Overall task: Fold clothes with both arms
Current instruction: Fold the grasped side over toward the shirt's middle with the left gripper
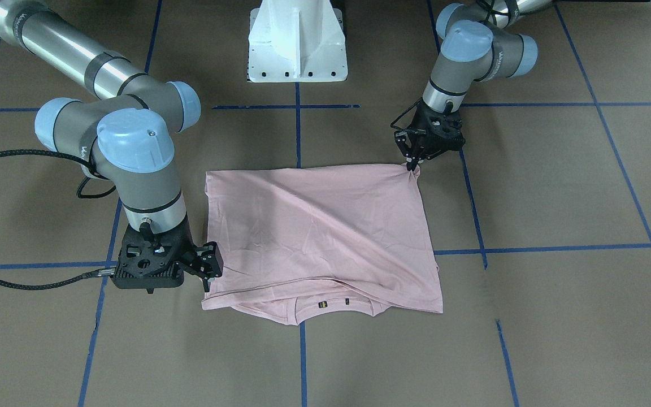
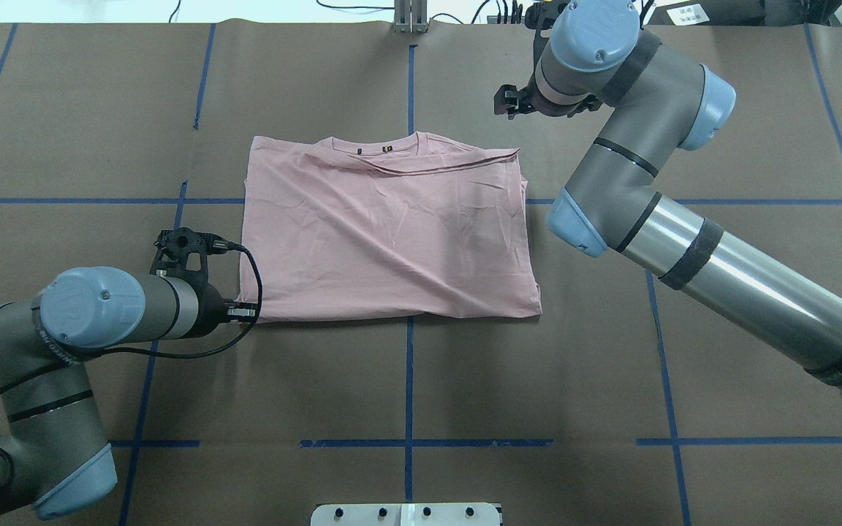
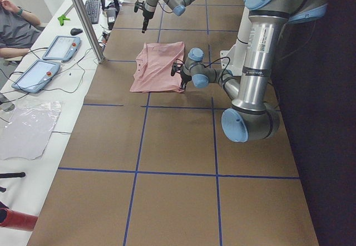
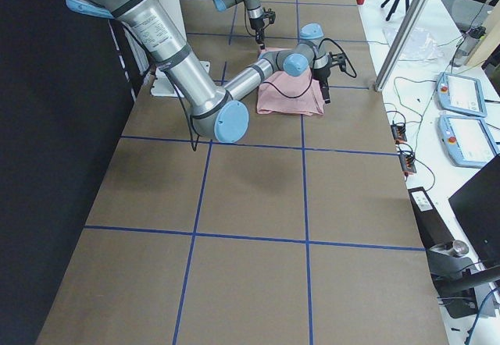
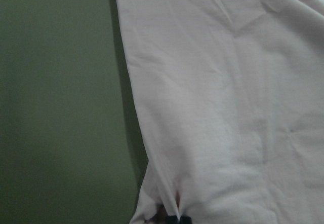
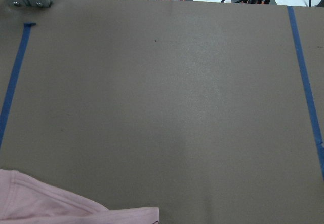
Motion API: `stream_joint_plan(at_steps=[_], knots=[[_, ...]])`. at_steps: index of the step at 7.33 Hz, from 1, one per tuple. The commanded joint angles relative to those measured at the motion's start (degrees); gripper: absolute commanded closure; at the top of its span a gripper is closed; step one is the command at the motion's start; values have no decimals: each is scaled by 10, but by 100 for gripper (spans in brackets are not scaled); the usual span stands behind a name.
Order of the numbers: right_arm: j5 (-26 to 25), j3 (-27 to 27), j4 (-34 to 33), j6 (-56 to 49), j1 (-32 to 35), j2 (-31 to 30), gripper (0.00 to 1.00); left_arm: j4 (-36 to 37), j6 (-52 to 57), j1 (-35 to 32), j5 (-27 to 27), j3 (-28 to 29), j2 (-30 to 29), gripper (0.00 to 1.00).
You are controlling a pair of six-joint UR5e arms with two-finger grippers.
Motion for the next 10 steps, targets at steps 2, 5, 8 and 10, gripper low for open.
stream_joint_plan(at_steps=[2, 5, 8, 10], knots=[[-1, 0, 0, 0, 0, -2, 0, -3, 181, -106, -1, 30, 21, 100], [-2, 0, 0, 5, 0, -3, 0, -67, 287, -239, -3, 290, -168, 100], [-6, 1, 0, 10, 0, -1, 0, -142, 295, -275, 28, 577, -367, 100], [-6, 5, 0, 11, -1, -1, 0, -182, 297, -277, 28, 609, -380, 54]])
